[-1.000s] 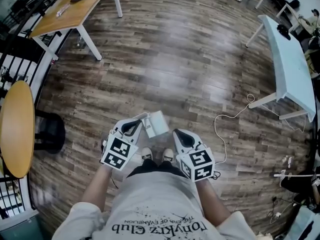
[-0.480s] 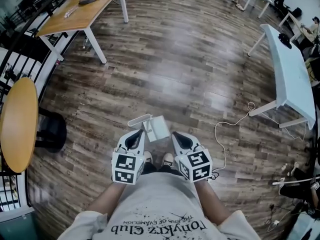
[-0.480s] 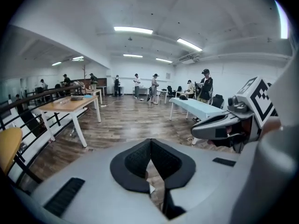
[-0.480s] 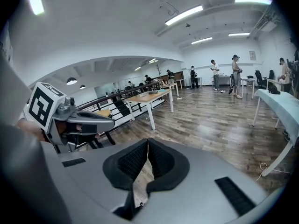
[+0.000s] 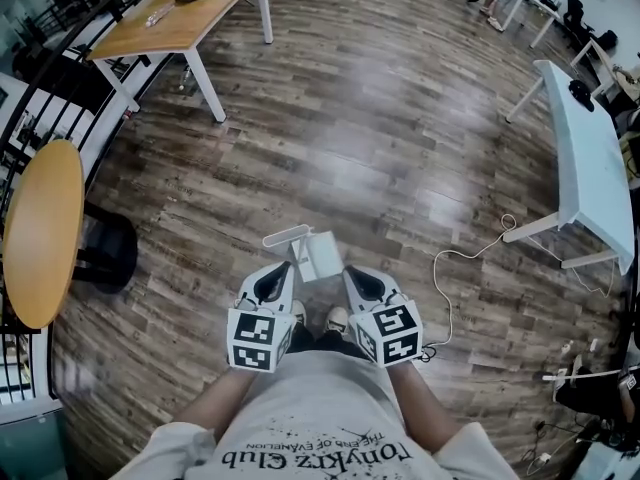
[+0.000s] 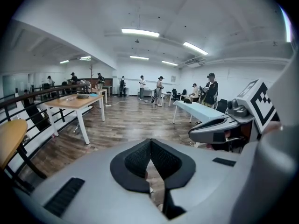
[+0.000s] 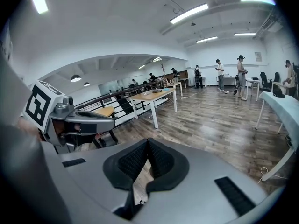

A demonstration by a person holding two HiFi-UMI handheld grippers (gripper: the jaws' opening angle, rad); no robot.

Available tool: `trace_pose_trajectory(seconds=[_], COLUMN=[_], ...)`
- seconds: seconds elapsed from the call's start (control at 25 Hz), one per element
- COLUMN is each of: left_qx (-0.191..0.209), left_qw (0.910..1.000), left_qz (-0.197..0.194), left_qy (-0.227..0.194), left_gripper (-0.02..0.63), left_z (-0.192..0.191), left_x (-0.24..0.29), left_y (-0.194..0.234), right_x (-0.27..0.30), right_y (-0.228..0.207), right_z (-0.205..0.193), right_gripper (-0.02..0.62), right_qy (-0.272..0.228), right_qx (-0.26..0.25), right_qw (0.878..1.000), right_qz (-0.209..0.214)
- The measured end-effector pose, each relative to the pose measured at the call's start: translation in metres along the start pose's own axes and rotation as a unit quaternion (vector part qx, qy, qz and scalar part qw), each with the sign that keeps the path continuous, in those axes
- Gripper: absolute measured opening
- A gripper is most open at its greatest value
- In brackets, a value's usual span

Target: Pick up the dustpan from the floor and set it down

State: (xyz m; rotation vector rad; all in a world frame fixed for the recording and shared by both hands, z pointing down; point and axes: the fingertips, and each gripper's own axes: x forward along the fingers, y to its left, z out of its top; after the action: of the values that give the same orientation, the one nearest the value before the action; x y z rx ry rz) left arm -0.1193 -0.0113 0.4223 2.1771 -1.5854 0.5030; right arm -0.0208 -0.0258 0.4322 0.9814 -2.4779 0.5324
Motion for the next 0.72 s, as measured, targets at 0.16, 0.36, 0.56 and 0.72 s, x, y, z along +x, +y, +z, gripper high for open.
trace_pose_trajectory(seconds=[0.16,0.36,0.56,0.72], left_qx=[0.006,0.025,0.020,0.018], left_qw=[1.0000,0.9997,0.9998,0.9998], left_qz=[-0.005,-0.005,-0.007,-0.002], left_qy=[0.002,0.000,0.003,-0.005], left_gripper=[0.023,0.023,0.023,0.023], left_z=[-0.003,-0.004,-0.007,-0.002], left_x=[0.001,0.000,-0.005,-0.006], left_y=[-0.007,-0.009,-0.008,-0.005], right_x=[-0.003,-0.004,-0.007,-0.009], right_y=[-0.003,0.000,0.006,0.007], right_z=[-0.002,-0.005,-0.002,0.002], right_gripper=[0.025,0.025,0.025,0.025], right_qy=[-0.002,0.001,-0.006,-0.011], right_qx=[-0.004,-0.007,-0.009,-0.013], right_qw=[1.000,1.000,1.000,1.000], right_qz=[-0.002,-0.002,-0.004,-0.004])
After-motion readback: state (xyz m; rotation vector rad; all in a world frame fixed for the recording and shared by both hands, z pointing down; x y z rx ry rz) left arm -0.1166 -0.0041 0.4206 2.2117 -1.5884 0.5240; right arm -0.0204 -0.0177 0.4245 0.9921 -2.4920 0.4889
